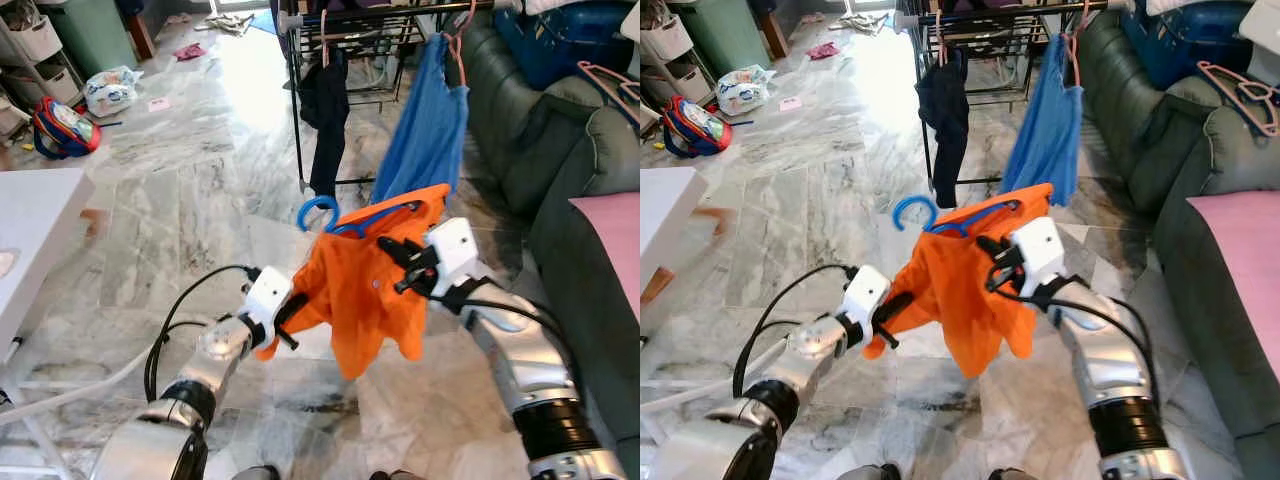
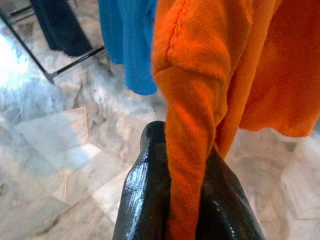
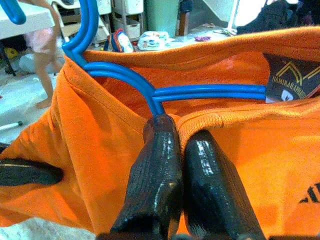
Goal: Hang hanger
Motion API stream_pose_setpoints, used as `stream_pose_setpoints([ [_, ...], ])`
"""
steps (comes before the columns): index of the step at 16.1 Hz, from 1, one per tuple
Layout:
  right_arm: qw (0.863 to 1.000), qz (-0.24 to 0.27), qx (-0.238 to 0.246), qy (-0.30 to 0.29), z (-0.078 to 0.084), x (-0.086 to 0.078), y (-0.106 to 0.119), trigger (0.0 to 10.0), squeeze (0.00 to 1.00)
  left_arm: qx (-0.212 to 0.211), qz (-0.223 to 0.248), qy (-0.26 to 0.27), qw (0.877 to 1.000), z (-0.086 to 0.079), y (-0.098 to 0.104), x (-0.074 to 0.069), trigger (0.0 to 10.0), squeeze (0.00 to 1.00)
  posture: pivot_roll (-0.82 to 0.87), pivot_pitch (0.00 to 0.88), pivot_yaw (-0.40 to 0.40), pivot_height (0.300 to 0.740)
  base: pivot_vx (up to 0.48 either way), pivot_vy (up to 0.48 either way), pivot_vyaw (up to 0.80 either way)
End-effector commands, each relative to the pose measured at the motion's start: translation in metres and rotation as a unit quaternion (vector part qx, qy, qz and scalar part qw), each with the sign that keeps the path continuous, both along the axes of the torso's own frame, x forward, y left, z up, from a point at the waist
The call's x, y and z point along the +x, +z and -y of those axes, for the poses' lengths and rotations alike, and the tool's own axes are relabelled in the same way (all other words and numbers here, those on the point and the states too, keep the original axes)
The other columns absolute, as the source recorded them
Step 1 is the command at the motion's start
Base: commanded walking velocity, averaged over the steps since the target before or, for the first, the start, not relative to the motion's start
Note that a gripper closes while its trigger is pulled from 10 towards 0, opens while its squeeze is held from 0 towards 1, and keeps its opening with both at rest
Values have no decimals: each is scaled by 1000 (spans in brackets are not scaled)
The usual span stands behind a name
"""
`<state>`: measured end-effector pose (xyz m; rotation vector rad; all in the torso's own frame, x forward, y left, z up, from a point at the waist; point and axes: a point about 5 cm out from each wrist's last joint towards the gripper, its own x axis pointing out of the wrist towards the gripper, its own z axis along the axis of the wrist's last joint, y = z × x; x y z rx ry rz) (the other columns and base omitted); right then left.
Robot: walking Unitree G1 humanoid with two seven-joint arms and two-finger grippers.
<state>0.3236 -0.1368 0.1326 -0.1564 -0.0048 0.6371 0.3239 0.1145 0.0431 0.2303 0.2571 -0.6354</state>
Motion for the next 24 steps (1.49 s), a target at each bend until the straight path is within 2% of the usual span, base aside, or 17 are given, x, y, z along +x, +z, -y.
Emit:
stream_pose_setpoints([
  [1, 999, -5, -5, 36, -26, -5, -12, 10000, 0, 6, -6, 24, 1000, 2, -5, -2, 10000, 0, -102, 61, 24, 740, 0, 0, 0],
  [2, 1000, -7, -3, 28, -26, -4, -14, 10000, 0, -1, -7, 45, 999, -1, -5, -1, 10000, 0, -100, 58, 23, 740, 0, 0, 0],
  [3, 1000, -8, 4, 15, -26, -4, -18, 10000, 0, -28, -20, 89, 995, -8, -7, 0, 10000, 0, -98, 56, 23, 740, 0, 0, 0],
  [5, 1000, -12, 14, 14, -28, -5, -21, 10000, 0, -18, -16, 110, 994, -14, -7, 1, 10000, 0, -87, 53, 17, 740, 0, 0, 0],
  [6, 1000, -9, 22, 21, -31, -6, -21, 10000, 129, -16, -15, 116, 993, -17, -6, 2, 10000, 0, -83, 52, 15, 740, 0, 0, 0],
  [7, 999, -6, 21, 23, -32, -6, -21, 10000, 129, -15, -15, 116, 993, -17, -6, 2, 10000, 0, -82, 51, 15, 740, 0, 0, 0],
  [9, 999, 10, 25, 42, -42, -7, -16, 10000, 27, -4, -10, 119, 993, -21, -4, 4, 10000, 0, -76, 52, 13, 740, 0, 0, 0],
  [11, 999, 9, 18, 40, -43, -6, -19, 10000, 43, -4, -8, 127, 992, -23, -2, 5, 10000, 0, -71, 52, 15, 740, 0, 0, 0],
  [12, 999, 3, 29, 18, -39, -4, -23, 10000, 1000, -2, -8, 133, 991, -25, -2, 6, 10000, 0, -68, 51, 17, 740, 0, 0, 0],
  [15, 1000, 3, 27, -12, -34, -3, -30, 10000, 1000, -3, -16, 145, 989, -28, -7, 3, 10000, 0, -64, 49, 18, 740, 0, 0, 0],
  [19, 997, -1, 12, -71, -20, 1, -44, 10000, 1000, -21, -46, 204, 978, -40, -16, -3, 10000, 0, -52, 41, 9, 740, 0, 0, 0],
  [23, 992, -40, -12, -119, -5, -9, -74, 10000, 1000, -11, -62, 211, 975, -45, -25, -10, 10000, 0, -45, 36, 5, 740, 0, 0, 0],
  [24, 987, -68, -28, -140, 3, -19, -93, 10000, 1000, -2, -70, 207, 976, -44, -31, -15, 10000, 0, -45, 34, 5, 740, 0, 0, 0],
])
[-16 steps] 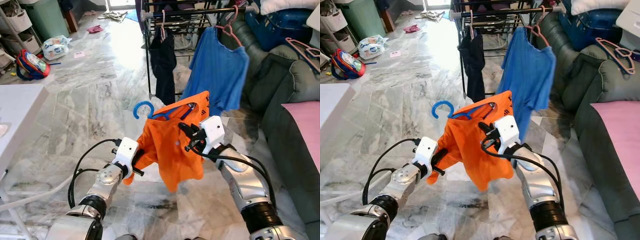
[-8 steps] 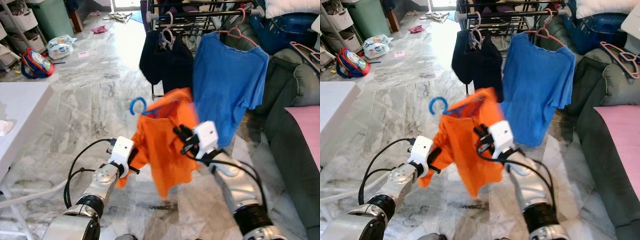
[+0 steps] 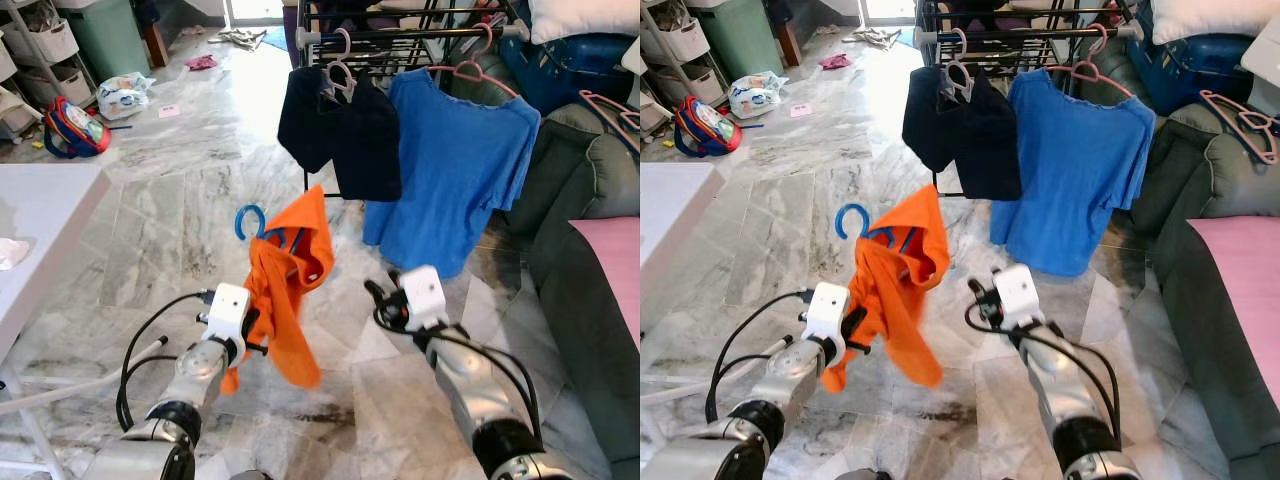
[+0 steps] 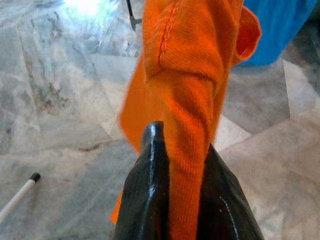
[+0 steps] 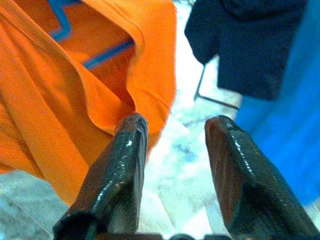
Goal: Hang hanger
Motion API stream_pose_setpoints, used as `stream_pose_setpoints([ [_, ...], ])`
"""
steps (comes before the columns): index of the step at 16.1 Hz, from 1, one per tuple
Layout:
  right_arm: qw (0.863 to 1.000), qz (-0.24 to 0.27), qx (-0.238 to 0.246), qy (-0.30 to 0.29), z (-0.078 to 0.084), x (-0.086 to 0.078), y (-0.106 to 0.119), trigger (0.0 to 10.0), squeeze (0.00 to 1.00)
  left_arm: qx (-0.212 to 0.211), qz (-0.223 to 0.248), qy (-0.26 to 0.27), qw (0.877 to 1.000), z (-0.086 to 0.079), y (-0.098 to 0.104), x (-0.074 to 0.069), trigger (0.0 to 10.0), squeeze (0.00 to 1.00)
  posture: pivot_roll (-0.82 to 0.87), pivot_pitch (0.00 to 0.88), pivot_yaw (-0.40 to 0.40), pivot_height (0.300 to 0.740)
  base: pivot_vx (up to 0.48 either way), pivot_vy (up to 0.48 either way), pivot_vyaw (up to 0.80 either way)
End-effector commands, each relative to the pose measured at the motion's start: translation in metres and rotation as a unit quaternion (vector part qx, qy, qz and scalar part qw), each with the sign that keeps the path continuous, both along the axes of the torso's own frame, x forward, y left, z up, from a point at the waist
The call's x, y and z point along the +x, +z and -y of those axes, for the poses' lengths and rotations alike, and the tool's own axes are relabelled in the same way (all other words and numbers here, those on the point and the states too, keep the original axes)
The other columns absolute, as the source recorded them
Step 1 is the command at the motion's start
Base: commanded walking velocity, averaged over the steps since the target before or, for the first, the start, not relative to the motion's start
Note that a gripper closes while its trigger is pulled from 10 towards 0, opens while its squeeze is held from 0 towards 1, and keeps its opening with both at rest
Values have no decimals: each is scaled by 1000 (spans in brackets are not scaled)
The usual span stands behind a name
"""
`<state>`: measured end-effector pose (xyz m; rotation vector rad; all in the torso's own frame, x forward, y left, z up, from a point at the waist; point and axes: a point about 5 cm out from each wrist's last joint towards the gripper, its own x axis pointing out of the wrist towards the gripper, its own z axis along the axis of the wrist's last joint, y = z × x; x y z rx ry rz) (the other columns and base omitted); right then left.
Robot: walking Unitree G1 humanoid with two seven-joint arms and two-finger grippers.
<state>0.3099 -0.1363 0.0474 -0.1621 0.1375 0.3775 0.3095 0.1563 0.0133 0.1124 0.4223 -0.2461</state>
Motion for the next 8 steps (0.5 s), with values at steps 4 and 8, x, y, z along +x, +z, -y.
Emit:
stream_pose_setpoints([
  [4, 996, -71, -40, -30, 13, -28, -42, 10000, 1000, 22, -27, -9, 999, 1, -15, -14, 10000, 0, -53, 23, 5, 740, 0, 0, 0],
  [8, 979, -184, -61, -68, 17, -71, -88, 10000, 1000, 47, -63, -36, 996, 7, -34, -34, 10000, 0, -59, 0, 10, 740, 0, 0, 0],
])
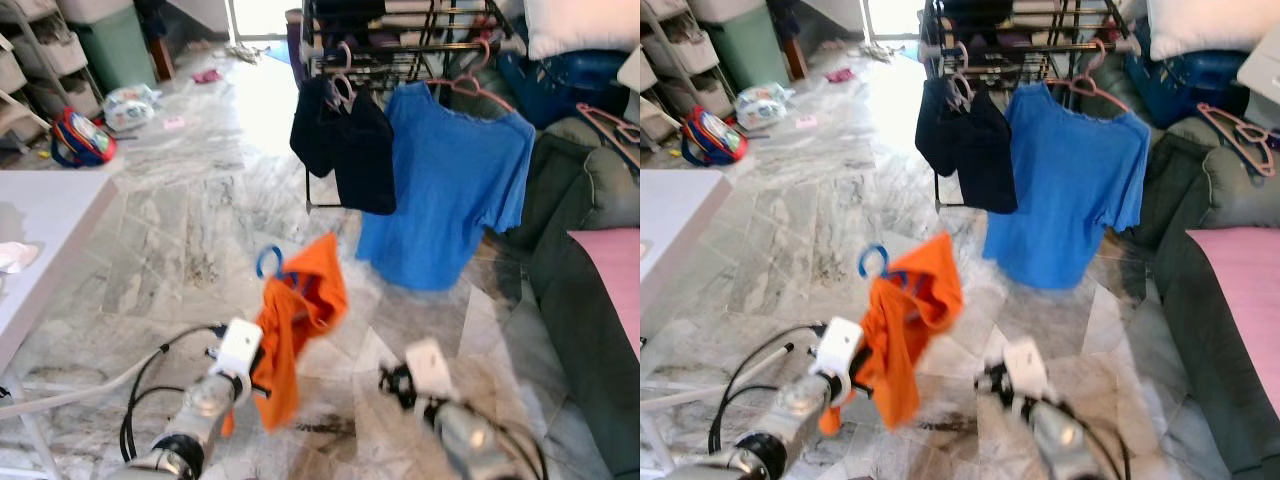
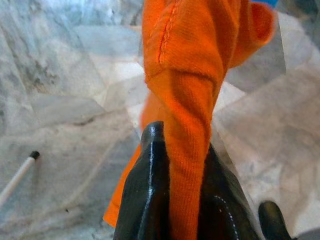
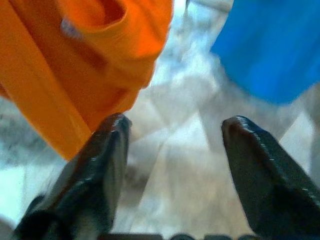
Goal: Hang hanger
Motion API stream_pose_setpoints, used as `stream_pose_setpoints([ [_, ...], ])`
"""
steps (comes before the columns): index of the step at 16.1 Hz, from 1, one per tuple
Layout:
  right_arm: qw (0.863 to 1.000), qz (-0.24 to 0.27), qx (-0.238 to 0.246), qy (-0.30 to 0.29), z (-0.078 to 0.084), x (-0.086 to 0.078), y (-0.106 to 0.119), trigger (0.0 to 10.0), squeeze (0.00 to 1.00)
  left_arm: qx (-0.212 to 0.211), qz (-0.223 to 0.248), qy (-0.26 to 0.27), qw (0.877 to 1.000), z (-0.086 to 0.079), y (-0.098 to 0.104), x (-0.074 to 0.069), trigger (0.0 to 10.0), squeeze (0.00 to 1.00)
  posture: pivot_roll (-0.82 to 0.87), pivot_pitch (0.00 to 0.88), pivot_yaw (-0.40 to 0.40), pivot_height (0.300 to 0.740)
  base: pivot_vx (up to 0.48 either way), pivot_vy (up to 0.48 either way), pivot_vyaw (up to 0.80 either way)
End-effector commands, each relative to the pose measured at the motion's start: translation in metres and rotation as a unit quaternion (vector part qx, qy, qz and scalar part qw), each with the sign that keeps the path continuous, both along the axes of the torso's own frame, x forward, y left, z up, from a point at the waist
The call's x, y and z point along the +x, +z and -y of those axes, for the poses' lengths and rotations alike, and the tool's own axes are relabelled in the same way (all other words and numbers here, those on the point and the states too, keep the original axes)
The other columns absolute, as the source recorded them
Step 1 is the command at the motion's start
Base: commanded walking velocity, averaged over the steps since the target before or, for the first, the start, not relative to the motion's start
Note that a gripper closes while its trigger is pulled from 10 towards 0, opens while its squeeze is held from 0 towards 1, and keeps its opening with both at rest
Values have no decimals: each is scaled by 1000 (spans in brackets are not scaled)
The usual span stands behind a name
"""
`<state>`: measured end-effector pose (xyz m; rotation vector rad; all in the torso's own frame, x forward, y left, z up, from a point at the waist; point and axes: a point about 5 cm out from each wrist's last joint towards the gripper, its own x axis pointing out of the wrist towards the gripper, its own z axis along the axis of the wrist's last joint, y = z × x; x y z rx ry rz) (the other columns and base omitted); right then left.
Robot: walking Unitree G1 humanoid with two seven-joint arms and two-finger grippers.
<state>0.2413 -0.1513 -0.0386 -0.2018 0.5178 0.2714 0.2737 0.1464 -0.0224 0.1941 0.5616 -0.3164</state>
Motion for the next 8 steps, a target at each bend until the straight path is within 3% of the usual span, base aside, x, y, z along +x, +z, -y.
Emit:
stream_pose_setpoints([
  [1, 999, -28, -8, -31, 5, -10, -9, 10000, 1000, 1, -9, 17, 1000, -4, -3, -3, 10000, 0, -59, 0, 10, 740, 0, 0, 0],
  [2, 998, -48, -24, -35, 7, -19, -17, 10000, 1000, -6, -23, 37, 999, -8, -8, -8, 10000, 0, -59, 0, 10, 740, 0, 0, 0],
  [5, 990, -112, -82, -19, 21, -46, -35, 10000, 1000, 3, -36, 25, 999, -7, -13, -15, 10000, 0, -56, 0, 9, 740, 0, 0, 0],
  [8, 981, -161, -111, -6, 37, -68, -46, 10000, 1000, 8, -42, 20, 999, -8, -14, -16, 10000, 0, -53, 0, 11, 740, 0, 0, 0],
])
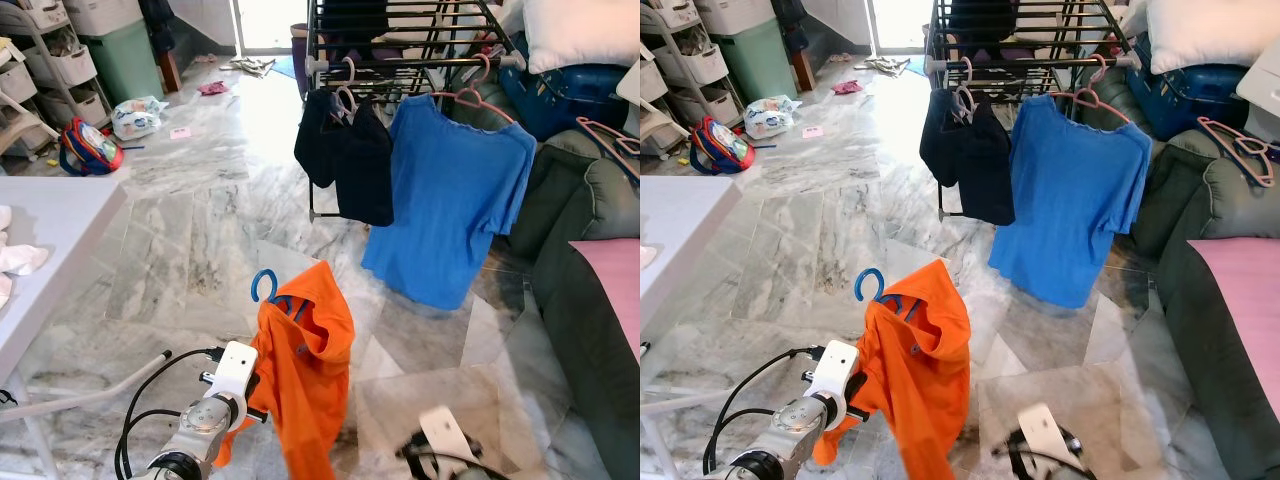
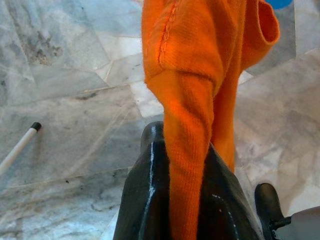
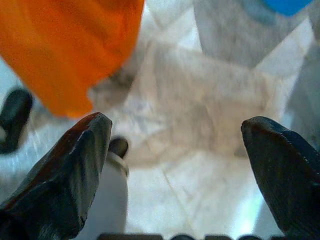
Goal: Hang hanger
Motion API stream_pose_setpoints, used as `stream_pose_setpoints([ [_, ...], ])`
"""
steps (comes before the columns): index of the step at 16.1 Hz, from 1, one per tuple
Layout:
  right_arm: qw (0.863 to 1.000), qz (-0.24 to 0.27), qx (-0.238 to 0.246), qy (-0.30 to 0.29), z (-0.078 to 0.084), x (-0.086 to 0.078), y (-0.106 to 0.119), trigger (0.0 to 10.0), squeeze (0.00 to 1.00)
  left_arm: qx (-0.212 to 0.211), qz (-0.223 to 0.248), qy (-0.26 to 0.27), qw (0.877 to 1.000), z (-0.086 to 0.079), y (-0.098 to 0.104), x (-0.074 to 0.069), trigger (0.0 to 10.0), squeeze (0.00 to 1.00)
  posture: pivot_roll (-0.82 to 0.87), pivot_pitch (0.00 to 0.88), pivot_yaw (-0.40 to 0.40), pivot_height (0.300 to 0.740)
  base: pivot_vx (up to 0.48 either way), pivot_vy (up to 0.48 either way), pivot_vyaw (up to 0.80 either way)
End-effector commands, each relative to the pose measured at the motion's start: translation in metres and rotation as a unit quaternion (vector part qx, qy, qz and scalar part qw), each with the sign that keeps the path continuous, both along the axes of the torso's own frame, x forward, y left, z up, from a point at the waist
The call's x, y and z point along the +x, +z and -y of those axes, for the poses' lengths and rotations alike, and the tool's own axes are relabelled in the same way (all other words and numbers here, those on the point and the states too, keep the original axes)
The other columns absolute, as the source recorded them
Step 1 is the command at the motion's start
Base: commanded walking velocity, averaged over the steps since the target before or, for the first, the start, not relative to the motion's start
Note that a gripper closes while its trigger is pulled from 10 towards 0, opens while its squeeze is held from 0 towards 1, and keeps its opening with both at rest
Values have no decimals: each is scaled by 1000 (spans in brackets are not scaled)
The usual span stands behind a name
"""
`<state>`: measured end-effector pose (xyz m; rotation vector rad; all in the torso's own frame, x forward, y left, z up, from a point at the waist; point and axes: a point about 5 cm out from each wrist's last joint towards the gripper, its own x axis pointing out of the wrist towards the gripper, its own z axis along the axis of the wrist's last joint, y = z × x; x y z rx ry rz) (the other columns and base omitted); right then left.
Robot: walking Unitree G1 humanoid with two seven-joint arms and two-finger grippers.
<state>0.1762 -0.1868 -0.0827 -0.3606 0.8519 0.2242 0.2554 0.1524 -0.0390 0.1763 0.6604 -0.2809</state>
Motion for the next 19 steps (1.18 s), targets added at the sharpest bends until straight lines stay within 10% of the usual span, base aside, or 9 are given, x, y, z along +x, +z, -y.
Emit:
stream_pose_setpoints([
  [1, 1000, -25, -7, -4, 7, -10, -4, 10000, 1000, 11, -2, -8, 1000, -3, -1, -1, 10000, 0, -52, 0, 13, 740, 0, 0, 0],
  [4, 998, -47, 16, -28, 13, -16, -7, 10000, 1000, 16, -30, 1, 999, -6, -10, -13, 10000, 0, -54, 0, 16, 740, 0, 0, 0],
  [5, 998, -48, 22, -33, 13, -16, -7, 10000, 620, 15, -32, 3, 999, -6, -10, -13, 10000, 0, -53, 0, 16, 740, 0, 0, 0],
  [6, 998, -50, 26, -38, 13, -17, -7, 10000, 0, 16, -38, 11, 999, -7, -12, -16, 10000, 0, -51, 0, 15, 740, 0, 0, 0],
  [19, 996, -81, 15, -36, 10, -26, -12, 10000, 0, 29, -68, 48, 996, -21, -21, -29, 10000, 0, -19, 0, -1, 740, 0, 0, 0],
])
